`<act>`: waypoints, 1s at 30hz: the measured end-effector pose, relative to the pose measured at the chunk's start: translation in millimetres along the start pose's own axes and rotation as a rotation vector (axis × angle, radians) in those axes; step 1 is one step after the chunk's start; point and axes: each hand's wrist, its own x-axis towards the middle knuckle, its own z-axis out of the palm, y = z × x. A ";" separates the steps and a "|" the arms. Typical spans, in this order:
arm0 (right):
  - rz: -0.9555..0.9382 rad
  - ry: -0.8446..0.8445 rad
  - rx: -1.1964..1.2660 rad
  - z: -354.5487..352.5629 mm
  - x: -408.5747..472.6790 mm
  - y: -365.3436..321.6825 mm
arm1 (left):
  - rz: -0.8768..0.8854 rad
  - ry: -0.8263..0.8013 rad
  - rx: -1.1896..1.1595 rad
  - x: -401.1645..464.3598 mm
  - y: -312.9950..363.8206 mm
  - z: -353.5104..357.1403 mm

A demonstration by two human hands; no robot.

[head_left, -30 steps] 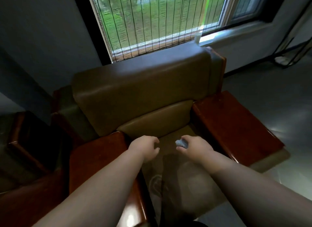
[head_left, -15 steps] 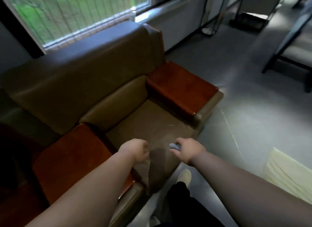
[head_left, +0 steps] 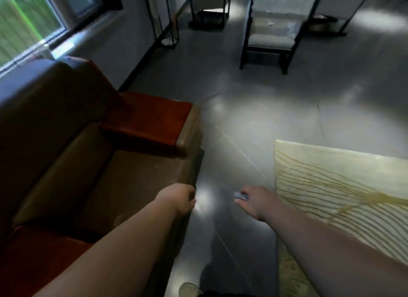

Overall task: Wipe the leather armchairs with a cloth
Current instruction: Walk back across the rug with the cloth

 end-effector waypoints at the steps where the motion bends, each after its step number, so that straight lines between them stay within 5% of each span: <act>1: 0.024 0.015 0.033 -3.0 -11.9 21.4 | 0.018 -0.026 0.031 5.1 21.1 3.2; 18: 0.552 0.222 0.354 8.3 -307.9 426.2 | 0.484 -0.113 0.474 29.2 493.6 185.0; 30: 0.823 0.418 0.649 57.1 -465.6 561.3 | 0.867 -0.159 0.813 18.5 726.4 292.6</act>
